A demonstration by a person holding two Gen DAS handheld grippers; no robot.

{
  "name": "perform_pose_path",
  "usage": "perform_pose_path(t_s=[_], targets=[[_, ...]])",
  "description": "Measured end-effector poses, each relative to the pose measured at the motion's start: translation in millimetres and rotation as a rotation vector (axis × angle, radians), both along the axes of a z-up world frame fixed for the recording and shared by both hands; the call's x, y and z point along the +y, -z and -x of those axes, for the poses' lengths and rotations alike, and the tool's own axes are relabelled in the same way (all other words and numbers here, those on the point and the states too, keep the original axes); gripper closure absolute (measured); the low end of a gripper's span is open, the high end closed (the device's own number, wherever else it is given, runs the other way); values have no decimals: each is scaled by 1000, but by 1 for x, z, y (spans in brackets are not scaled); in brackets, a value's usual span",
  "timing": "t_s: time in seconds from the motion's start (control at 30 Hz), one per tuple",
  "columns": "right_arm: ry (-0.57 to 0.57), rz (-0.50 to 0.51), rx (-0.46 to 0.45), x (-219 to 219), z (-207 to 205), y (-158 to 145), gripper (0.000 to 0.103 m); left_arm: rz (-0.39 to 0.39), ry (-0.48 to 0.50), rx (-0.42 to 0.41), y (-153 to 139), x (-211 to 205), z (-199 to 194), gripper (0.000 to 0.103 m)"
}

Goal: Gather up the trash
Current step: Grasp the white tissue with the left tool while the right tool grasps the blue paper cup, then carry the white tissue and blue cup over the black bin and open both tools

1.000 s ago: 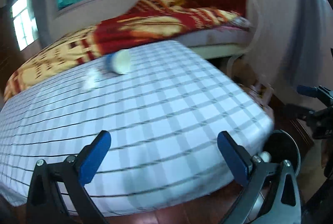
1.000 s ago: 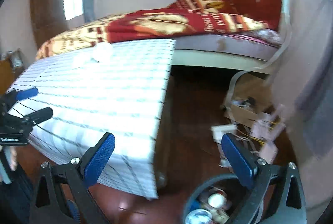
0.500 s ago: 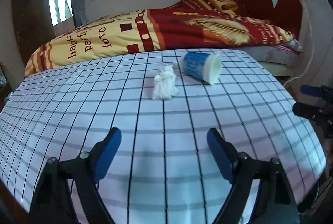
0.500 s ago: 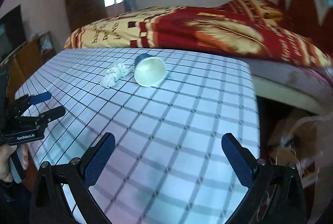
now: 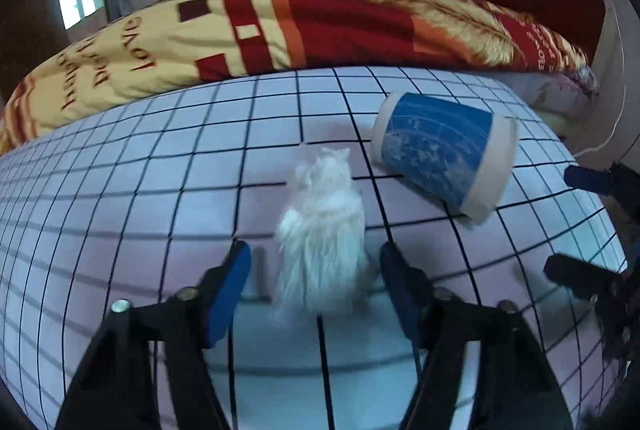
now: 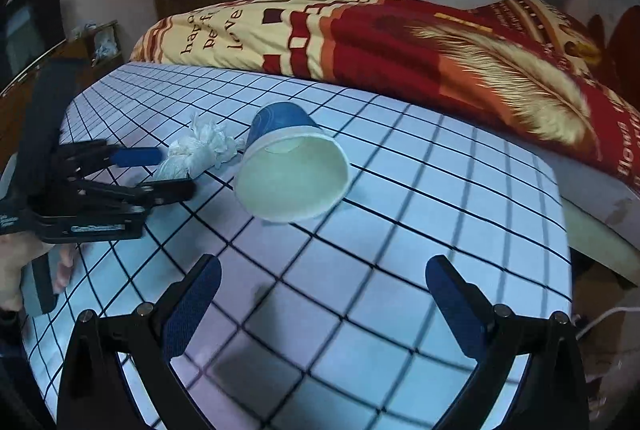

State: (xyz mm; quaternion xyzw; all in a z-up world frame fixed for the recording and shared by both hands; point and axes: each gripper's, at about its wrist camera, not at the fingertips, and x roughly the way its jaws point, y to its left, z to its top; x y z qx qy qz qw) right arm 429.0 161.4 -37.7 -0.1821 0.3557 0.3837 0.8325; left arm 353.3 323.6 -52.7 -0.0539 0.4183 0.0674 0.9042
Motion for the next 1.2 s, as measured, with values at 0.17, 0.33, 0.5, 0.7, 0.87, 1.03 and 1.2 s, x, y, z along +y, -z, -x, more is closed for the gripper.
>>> perform_pose_path(t_s=[0.17, 0.33, 0.5, 0.7, 0.87, 1.03, 1.2], targets=[[-45, 11, -4, 24, -6, 5, 0, 13, 2, -31, -6, 10, 13, 68], [-43, 17, -9, 47, -21, 3, 0, 4, -30, -45, -10, 22, 26, 68], [-43, 9, 40, 60, -29, 7, 18, 13, -57, -21, -5, 26, 31, 68], [-31, -22, 34, 51, -9, -5, 41, -37, -42, -22, -4, 14, 40, 68], [-35, -4, -9, 34, 24, -10, 46, -58, -40, -39, -8, 4, 56, 68], [-20, -40, -32, 9, 49, -20, 48, -51, -29, -63, -16, -8, 75, 68], [5, -84, -63, -24, 79, -37, 48, -55, -14, -99, -29, -24, 97, 68]])
